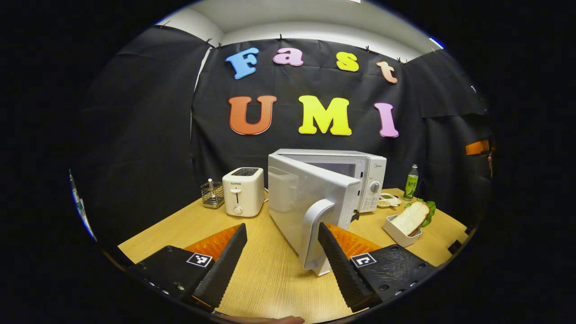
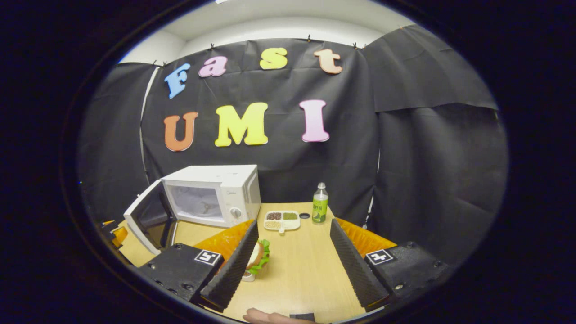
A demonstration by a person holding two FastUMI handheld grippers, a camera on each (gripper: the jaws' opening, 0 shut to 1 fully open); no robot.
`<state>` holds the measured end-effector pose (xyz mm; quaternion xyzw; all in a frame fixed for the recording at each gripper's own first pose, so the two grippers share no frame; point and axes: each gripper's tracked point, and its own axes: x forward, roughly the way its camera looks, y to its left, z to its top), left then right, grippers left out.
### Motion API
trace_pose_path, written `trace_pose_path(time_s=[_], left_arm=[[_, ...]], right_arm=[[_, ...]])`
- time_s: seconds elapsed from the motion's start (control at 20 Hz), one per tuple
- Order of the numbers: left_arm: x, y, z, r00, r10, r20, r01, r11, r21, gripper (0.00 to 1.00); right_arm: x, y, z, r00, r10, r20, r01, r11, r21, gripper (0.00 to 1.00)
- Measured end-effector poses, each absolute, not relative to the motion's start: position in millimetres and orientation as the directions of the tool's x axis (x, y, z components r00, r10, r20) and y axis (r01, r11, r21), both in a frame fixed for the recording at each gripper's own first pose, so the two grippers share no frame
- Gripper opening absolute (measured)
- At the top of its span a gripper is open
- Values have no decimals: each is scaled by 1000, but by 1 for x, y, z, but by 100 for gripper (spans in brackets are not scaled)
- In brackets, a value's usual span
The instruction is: Open the microwave oven with the left hand, put the food in, and close the microwave oven.
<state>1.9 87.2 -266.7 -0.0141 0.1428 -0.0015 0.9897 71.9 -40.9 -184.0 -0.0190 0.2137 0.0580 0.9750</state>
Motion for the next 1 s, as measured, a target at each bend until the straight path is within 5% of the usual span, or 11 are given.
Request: trace_pose_path(time_s=[0.05,0.1,0.3,0.45,0.65,0.7,0.85,0.9,0.95,1.0], left_arm=[[5,94,-258,962,7,-275,-16,999,-32,95],[6,99,-250,964,15,-265,-25,999,-35,96],[15,108,-216,975,31,-221,-37,999,-21,95],[28,103,-191,980,40,-192,-41,999,1,95],[36,88,-164,987,53,-153,-57,998,-22,95],[37,86,-157,988,64,-138,-67,998,-20,95],[37,71,-144,992,67,-110,-69,998,-14,95],[37,66,-140,992,68,-108,-70,997,-14,84],[38,60,-137,992,64,-110,-66,998,-13,84],[38,55,-134,992,59,-110,-61,998,-15,95]], right_arm=[[79,-38,-189,886,110,-451,-127,992,-8,94],[84,-35,-194,869,123,-480,-141,990,-2,100],[114,-22,-209,800,180,-572,-197,980,32,94],[134,-18,-239,714,226,-662,-224,971,89,100],[156,-4,-284,543,338,-768,-279,936,215,94],[159,2,-295,486,383,-786,-283,919,274,100],[160,11,-330,340,491,-803,-268,868,418,89],[163,10,-340,311,502,-807,-263,861,435,88],[166,9,-349,285,512,-810,-251,856,452,87],[166,11,-356,250,538,-805,-231,841,490,87]])
